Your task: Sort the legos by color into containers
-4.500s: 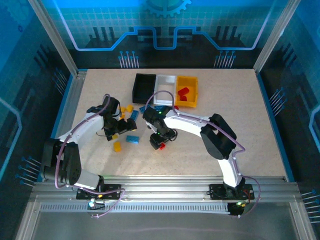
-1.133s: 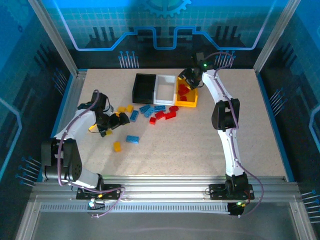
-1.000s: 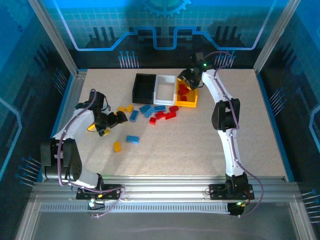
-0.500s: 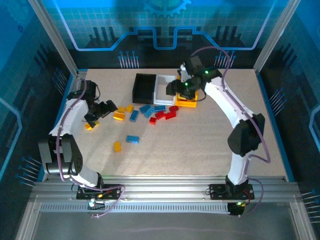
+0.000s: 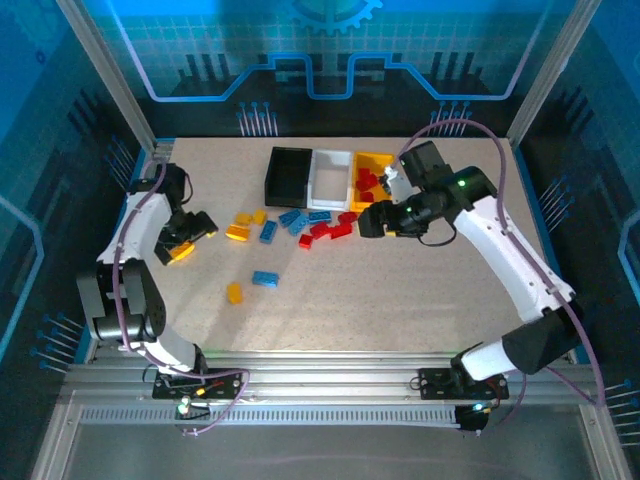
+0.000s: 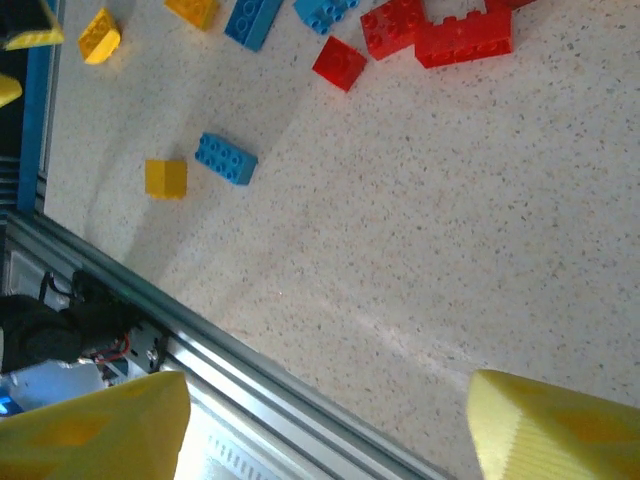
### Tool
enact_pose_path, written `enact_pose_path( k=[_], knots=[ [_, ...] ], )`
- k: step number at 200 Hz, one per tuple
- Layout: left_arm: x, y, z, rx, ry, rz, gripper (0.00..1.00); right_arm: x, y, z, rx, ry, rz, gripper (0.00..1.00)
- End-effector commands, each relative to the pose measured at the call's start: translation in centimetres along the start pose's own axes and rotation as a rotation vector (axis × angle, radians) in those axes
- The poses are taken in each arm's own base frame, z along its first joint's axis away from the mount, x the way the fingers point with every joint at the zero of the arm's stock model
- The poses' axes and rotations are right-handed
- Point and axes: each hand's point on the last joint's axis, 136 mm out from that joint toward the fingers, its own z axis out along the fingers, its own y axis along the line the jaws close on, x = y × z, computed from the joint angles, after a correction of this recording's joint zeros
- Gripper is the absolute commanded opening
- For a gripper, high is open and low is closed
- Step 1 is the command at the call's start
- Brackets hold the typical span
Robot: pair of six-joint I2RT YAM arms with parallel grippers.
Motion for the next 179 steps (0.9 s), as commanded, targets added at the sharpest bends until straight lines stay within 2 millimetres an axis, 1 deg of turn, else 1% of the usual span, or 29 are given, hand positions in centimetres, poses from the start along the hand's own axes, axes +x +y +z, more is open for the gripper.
enact_pose_path(
  k=[1, 22, 39, 51, 58, 72, 80, 95, 115, 128, 139, 157, 179],
  knots=[
    [-2.1, 2.5, 1.3, -0.091, -0.013, -0.071, 0.99, 2.7, -0.1, 0.6, 0.022, 0.080, 0.048, 0.79],
    [-3.4, 3.2, 2.9, -0.114, -0.004, -0.092, 0.99, 3.5, 0.8, 0.7, 0.032, 0.054, 0.080, 0.83],
    [-4.5, 2.7, 4.3, -0.095, 0.001, -0.083, 0.99, 4.3, 0.9, 1.2, 0.050, 0.053, 0.095, 0.84],
    [-5.1, 2.6, 5.1, -0.109, 0.016, -0.064, 0.99, 4.7, 0.6, 1.6, 0.071, 0.053, 0.094, 0.84],
    [-5.5, 2.7, 5.2, -0.124, 0.015, -0.065, 0.99, 4.9, 0.3, 1.7, 0.089, 0.051, 0.093, 0.84],
    [-5.9, 1.5, 5.4, -0.055, 0.027, -0.065, 0.99, 5.0, -0.1, 1.7, 0.109, 0.044, 0.091, 0.85],
    [-6.0, 1.4, 5.2, -0.048, 0.036, -0.075, 0.99, 5.0, -0.1, 1.6, 0.109, 0.035, 0.085, 0.85],
    [-5.9, 1.4, 4.5, -0.054, 0.039, -0.093, 0.99, 4.9, 0.0, 1.8, 0.093, 0.041, 0.080, 0.85],
    [-5.3, 2.1, 4.3, -0.073, 0.035, -0.100, 0.99, 4.9, 0.3, 3.2, 0.053, 0.068, 0.053, 0.85],
    [-4.3, 2.1, 4.6, -0.068, 0.058, -0.102, 0.99, 5.1, 0.2, 4.1, 0.048, 0.101, 0.050, 0.85],
    [-3.4, 2.2, 4.7, -0.069, 0.068, -0.101, 0.99, 5.0, 0.4, 4.2, 0.040, 0.105, 0.052, 0.85],
    [-2.5, 1.7, 5.2, -0.034, 0.061, -0.116, 0.99, 4.4, 0.9, 4.5, 0.014, 0.078, 0.044, 0.85],
    [-2.2, 1.0, 5.7, -0.001, 0.072, -0.132, 0.99, 3.8, 0.6, 5.0, 0.037, 0.080, 0.055, 0.85]
  ],
)
